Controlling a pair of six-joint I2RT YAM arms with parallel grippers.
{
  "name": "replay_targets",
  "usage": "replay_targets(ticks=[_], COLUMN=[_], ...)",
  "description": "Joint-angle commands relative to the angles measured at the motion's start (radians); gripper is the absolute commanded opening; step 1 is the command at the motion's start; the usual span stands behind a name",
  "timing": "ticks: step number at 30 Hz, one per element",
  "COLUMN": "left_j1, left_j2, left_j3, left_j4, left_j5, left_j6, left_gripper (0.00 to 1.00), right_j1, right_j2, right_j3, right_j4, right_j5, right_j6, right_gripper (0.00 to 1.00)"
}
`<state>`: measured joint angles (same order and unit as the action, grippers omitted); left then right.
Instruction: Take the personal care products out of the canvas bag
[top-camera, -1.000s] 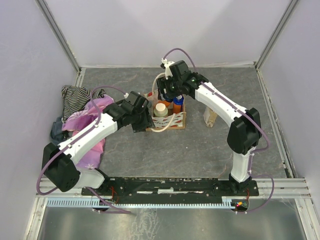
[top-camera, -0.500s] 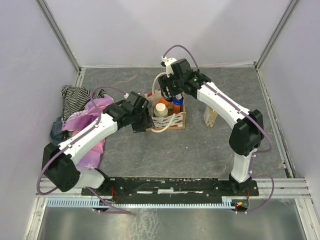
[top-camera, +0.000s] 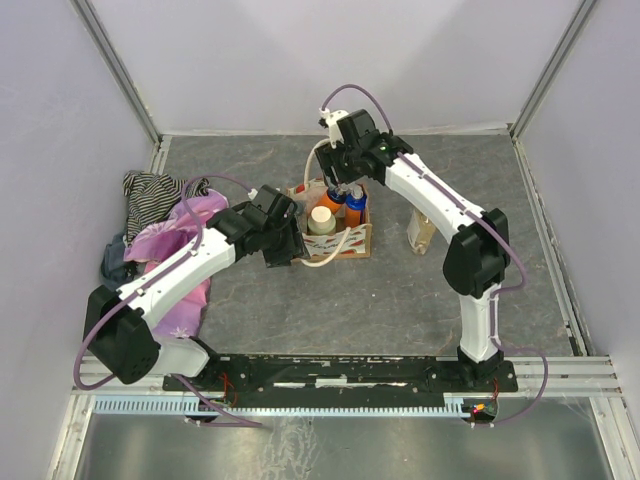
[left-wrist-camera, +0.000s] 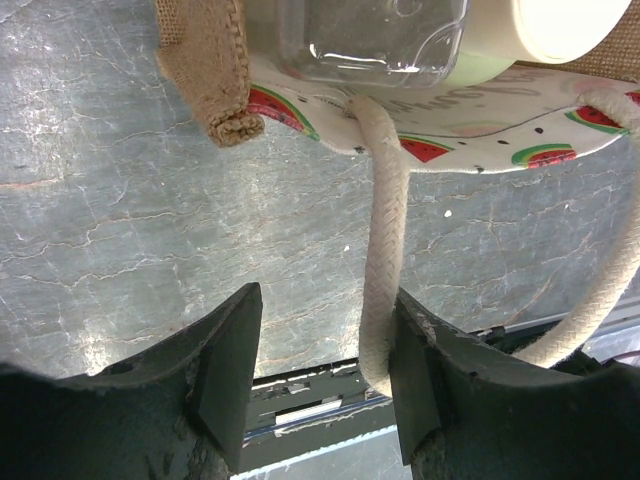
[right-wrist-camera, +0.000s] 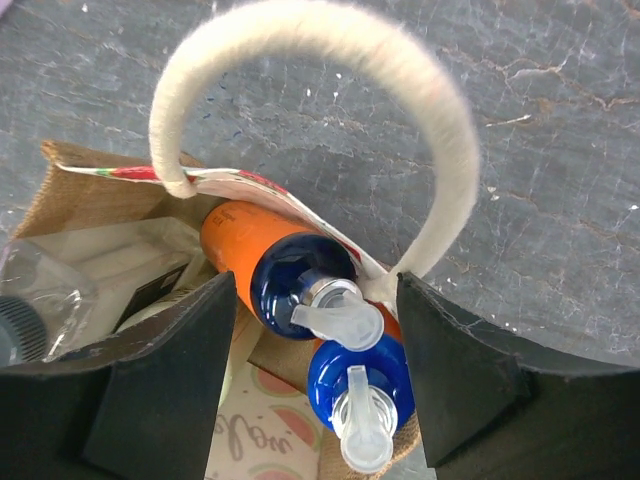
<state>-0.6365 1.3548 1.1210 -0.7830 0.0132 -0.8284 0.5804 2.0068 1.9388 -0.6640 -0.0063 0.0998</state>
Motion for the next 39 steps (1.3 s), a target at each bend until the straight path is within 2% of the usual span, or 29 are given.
replay_targets(ticks=[1,8,12,16,20,26,34,39], left_j1=[-0.004,-0.003,-0.003,-0.003,-0.003,-0.003,-0.003,-0.003], left_j2=[-0.029,-0.027,-0.022,-0.025,-0.025,-0.023,-0.023,-0.022], left_j3=[-0.003,-0.012,-0.013,-0.019,-0.024,-0.023,-0.027,-0.027], left_j4=[0.02,0.025,0.027,0.03,0.034,0.037,0.037,0.039], left_j5=[0.013,0.017,0.02,0.02,0.023,0.025,0.025,0.024], left_j6=[-0.026,-0.021,-0.022,-0.021,-0.023,-0.025,-0.025,-0.025], left_gripper=[0.58,0.58,0.58,0.58,0.58,0.58,0.57,0.57], right_j1=[-0.005,-0.006,-0.006,-0.007,-0.005,0.021,0.082,0.126], right_j2=[0.025,0.01,0.011,0.004,-0.019,-0.03,0.017,0.085], right_j3=[0.052,0.003,0.004,0.016,0.031,0.093,0.243,0.353], right_j4=[-0.049,-0.074,-0.098,-0.121,-0.122,-0.146,-0.247,-0.331], right_j5=[-0.016,-0.041,-0.084,-0.114,-0.157,-0.26,-0.354,-0.323], right_j6=[-0.014,-0.03,-0.041,-0.057,-0.061,-0.073,-0.103,-0.139], right_gripper=[0.73,0.59,0.44,0.24,0.15,0.09,0.09,0.13])
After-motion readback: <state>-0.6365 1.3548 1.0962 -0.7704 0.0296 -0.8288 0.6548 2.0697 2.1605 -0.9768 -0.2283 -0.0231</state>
